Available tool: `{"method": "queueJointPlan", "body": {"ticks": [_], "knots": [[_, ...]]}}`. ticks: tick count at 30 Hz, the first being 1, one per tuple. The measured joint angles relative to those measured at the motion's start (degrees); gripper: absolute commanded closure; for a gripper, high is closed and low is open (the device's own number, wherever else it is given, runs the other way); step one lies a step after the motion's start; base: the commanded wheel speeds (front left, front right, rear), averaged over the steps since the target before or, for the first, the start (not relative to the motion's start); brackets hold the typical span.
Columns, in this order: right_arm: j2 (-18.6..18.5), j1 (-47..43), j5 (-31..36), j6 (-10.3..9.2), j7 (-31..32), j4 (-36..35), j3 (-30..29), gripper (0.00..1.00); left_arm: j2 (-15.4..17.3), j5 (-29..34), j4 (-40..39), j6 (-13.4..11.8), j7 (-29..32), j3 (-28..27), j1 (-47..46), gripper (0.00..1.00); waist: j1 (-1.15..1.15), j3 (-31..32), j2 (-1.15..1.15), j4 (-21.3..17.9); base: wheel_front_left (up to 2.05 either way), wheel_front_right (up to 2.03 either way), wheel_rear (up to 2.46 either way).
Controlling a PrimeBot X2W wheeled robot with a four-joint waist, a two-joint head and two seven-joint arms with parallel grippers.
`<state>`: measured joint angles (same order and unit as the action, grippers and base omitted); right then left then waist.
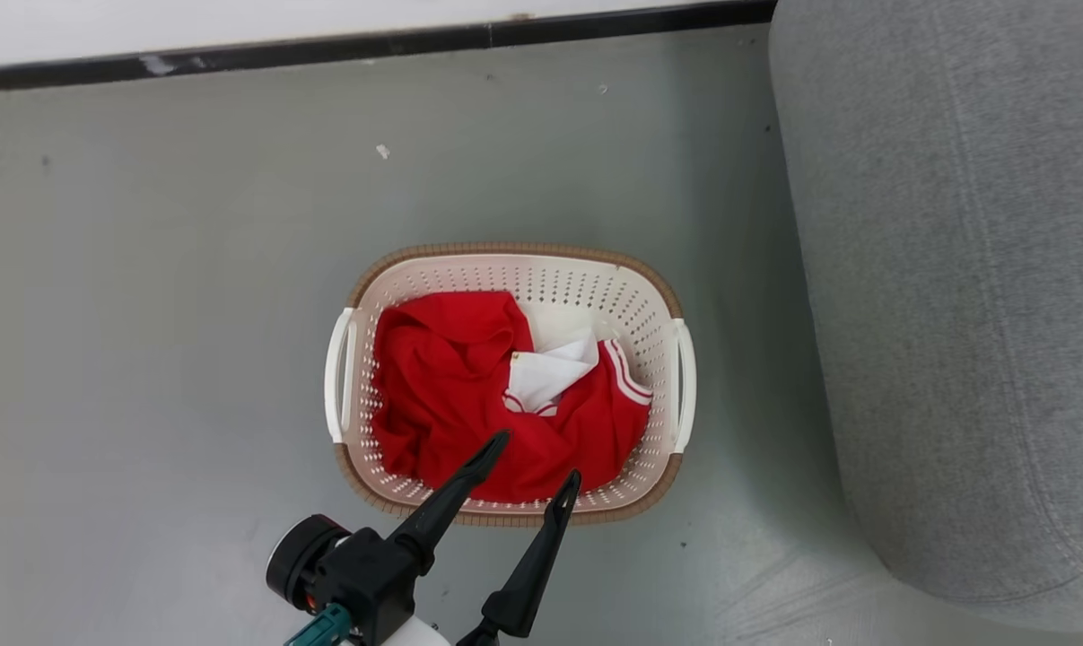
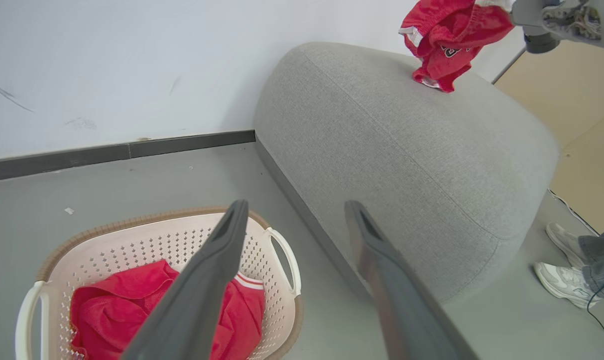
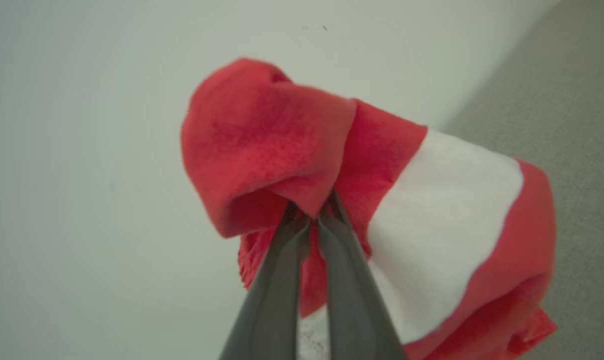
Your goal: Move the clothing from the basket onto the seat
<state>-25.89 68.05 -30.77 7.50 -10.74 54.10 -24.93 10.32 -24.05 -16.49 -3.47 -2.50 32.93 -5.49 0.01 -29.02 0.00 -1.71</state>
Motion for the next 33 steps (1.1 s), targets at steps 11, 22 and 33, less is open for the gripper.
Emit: {"method": "queueJointPlan", "body": {"ticks": [11, 22, 33], "knots": [[-0.7, -0.6, 2.5, 0.0, -1.8, 4.8, -2.8, 1.0, -0.4, 1.0, -0.9, 0.1, -0.1, -0.1, -3.1, 0.0, 0.0, -4.8, 0.0, 2.5, 0.0, 0.0, 0.0], [-0.1, 0.5, 5.9, 0.0, -2.7, 5.0, -0.7, 0.0, -1.5, 1.0, -0.2, 1.3, -1.2, -0.2, -7.8, 0.0, 0.0, -8.2, 0.0, 4.3, 0.0, 0.0, 0.0], [0.9, 0.1, 7.1, 0.0, -3.4, 4.7, 0.6, 0.0, -2.7, 0.9, 2.8, 2.9, -3.1, -1.2, -11.1, 0.0, 0.0, -7.7, 0.0, 3.8, 0.0, 0.0, 0.0]]}}
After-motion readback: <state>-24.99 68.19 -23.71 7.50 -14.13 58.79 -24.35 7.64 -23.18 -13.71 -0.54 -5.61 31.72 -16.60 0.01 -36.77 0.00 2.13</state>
